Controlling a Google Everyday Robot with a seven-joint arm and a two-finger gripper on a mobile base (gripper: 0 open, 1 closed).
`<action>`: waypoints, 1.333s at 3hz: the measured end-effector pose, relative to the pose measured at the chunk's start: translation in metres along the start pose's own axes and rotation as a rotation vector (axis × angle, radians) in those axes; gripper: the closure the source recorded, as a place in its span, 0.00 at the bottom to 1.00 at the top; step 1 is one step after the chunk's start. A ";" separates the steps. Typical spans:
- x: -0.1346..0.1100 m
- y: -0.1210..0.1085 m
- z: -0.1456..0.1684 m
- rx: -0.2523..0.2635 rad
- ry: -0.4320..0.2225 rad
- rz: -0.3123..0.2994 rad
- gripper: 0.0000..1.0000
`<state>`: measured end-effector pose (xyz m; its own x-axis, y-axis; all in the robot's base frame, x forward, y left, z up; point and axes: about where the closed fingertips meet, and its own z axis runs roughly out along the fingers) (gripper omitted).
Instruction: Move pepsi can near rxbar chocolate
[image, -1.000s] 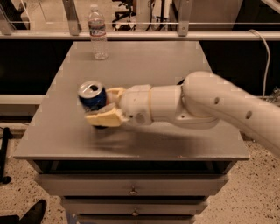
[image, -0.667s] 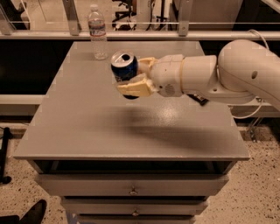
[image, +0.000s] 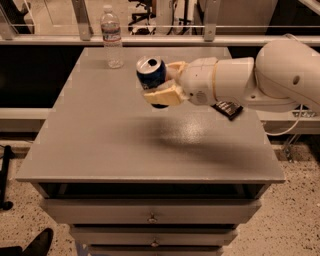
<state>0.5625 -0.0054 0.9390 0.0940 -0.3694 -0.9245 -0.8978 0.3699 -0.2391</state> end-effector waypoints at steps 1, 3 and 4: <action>0.019 -0.055 -0.039 0.123 0.020 -0.014 1.00; 0.058 -0.146 -0.103 0.323 -0.029 0.001 1.00; 0.084 -0.180 -0.116 0.390 -0.058 0.037 1.00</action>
Offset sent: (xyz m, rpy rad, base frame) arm 0.0952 -0.2054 0.0247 0.0709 -0.1714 -0.3585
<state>0.6823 -0.2019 0.9390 0.0987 -0.3054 -0.9471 -0.6714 0.6820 -0.2898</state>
